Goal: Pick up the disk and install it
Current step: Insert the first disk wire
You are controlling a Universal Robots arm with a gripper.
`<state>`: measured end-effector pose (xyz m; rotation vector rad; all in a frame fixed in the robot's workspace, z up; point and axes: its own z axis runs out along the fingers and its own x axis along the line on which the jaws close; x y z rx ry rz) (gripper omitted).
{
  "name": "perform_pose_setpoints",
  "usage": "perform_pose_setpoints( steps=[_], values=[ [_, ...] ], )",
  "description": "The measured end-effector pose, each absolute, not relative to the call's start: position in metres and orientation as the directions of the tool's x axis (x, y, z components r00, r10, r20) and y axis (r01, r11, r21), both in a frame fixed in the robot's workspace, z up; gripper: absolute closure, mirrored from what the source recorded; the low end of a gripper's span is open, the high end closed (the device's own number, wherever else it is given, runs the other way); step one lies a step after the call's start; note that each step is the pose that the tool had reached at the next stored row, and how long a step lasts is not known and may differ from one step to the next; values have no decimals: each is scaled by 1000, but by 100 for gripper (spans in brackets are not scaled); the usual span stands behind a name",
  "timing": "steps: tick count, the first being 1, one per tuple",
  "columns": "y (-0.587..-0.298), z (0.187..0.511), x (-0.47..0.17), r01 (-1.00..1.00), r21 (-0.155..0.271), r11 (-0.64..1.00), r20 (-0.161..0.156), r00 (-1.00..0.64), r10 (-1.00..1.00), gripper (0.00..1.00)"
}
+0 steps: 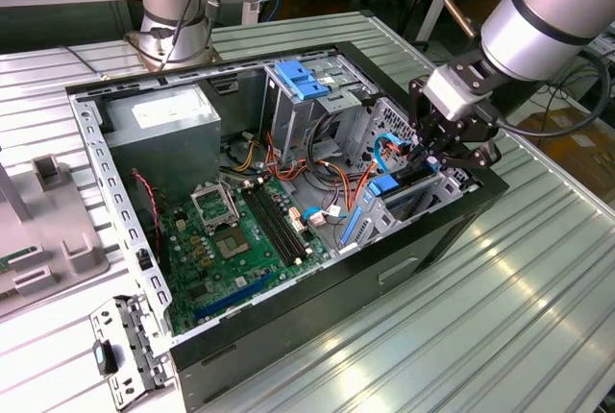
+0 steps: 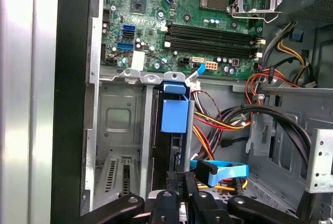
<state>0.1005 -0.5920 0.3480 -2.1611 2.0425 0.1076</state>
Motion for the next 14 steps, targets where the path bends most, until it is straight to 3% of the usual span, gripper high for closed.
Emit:
perform_pose_setpoints(
  steps=[14],
  values=[
    [-592,348,101,-997,-71,20,-166,-8,-986,83]
  ],
)
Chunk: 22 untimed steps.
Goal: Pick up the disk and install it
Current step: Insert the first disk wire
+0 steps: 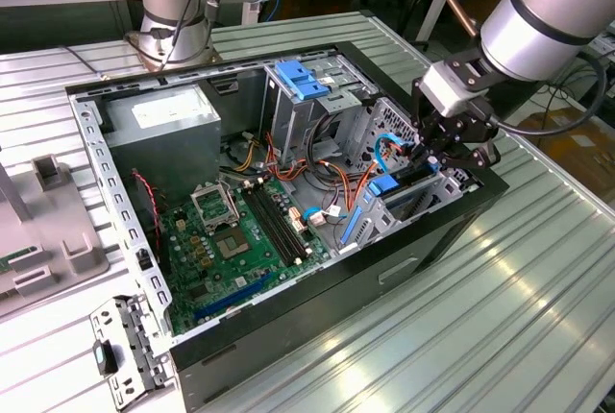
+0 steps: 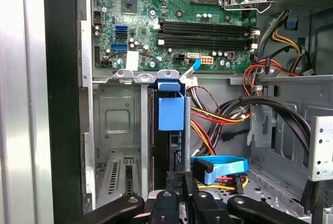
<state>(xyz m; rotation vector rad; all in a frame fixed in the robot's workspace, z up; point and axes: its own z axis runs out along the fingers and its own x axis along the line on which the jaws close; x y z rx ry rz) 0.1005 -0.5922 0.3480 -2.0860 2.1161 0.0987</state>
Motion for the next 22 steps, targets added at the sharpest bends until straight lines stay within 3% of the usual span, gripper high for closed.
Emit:
perform_pose_setpoints(
  steps=[22],
  values=[
    [-592,348,102,-997,-71,44,-166,-32,-986,83]
  ],
)
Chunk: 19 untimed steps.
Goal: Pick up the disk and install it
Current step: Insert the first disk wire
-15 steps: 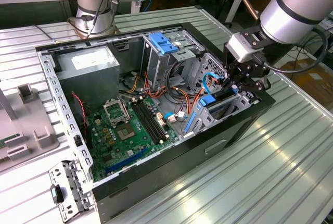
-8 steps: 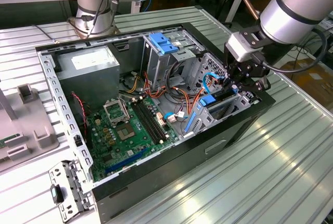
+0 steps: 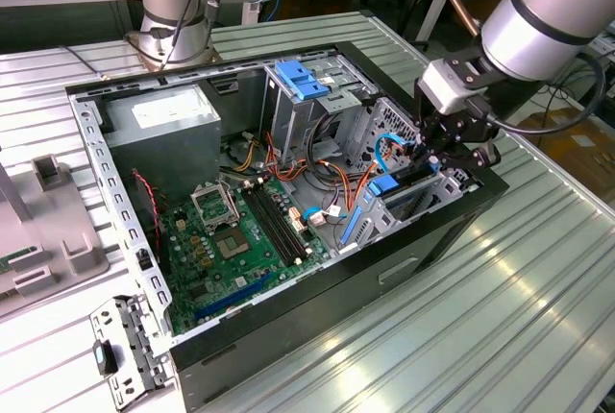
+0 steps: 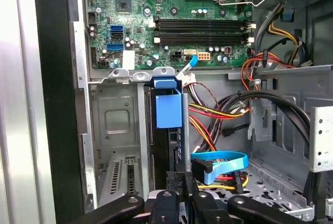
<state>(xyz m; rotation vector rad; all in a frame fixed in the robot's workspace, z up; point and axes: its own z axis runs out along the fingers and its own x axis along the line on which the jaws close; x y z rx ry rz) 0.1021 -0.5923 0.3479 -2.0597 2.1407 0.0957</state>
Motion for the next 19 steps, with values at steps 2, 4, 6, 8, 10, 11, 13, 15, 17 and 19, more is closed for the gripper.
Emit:
perform_pose_setpoints(
  steps=[2,4,6,8,10,11,13,15,17,19],
  values=[
    [-592,348,103,-997,-71,32,-166,-20,-986,83],
    [-592,347,104,-997,-71,32,-166,-19,-986,83],
    [-592,346,105,-997,-71,32,-166,-19,-986,83],
    [-592,346,105,-997,-71,32,-166,-20,-986,83],
    [-592,346,106,-997,-71,32,-166,-19,-986,83],
    [-592,345,106,-997,-71,31,-166,-19,-986,83],
    [-592,345,106,-997,-71,31,-166,-19,-986,83],
    [-593,345,105,-997,-71,30,-166,-18,-986,83],
    [-593,345,105,-997,-71,31,-166,-18,-986,83],
    [-593,344,105,-997,-71,31,-166,-18,-986,83]
  ],
)
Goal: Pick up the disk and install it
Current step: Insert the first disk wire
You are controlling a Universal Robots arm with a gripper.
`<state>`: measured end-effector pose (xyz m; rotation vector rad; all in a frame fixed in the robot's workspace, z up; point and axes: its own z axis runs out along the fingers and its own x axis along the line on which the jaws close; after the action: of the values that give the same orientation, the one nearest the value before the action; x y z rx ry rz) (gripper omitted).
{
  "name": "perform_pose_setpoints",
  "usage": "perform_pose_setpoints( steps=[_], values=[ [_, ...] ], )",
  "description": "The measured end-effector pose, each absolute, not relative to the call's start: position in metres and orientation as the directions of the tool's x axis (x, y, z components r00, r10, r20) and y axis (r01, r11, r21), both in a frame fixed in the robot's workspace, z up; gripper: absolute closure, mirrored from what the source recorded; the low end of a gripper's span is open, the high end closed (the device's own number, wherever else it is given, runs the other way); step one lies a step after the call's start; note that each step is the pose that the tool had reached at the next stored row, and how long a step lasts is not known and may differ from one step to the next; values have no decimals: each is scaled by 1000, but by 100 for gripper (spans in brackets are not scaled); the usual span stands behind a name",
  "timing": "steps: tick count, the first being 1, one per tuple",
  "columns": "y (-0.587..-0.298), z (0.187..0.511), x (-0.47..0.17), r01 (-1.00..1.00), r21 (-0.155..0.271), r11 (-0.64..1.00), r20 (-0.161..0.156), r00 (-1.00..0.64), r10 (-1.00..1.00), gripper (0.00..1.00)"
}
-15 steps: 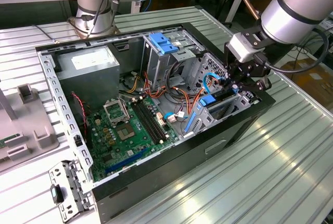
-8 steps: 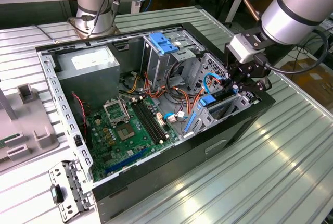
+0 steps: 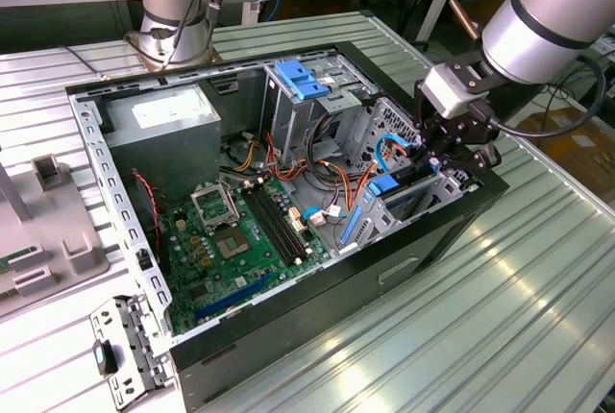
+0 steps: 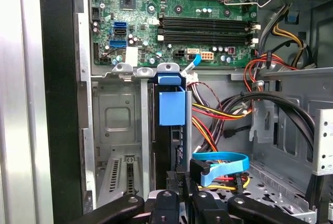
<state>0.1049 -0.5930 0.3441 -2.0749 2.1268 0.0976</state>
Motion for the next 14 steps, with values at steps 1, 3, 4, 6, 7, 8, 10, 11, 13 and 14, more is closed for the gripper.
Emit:
perform_pose_setpoints(
  steps=[1,3,4,6,7,8,10,11,13,14],
  values=[
    [-593,344,105,-997,-71,31,-166,-18,-986,83],
    [-593,342,105,-997,-71,30,-165,-18,-986,83],
    [-593,342,105,-997,-71,31,-165,-18,-986,83],
    [-593,341,105,-997,-71,31,-166,-18,-986,83],
    [-593,341,105,-997,-71,31,-166,-19,-986,83],
    [-593,341,105,-997,-71,31,-166,-18,-986,83],
    [-593,341,105,-997,-71,31,-166,-18,-986,83],
    [-593,341,105,-997,-71,31,-166,-19,-986,83],
    [-593,341,105,-997,-71,31,-166,-18,-986,76],
    [-593,341,105,-997,-71,31,-166,-18,-986,69]
  ],
)
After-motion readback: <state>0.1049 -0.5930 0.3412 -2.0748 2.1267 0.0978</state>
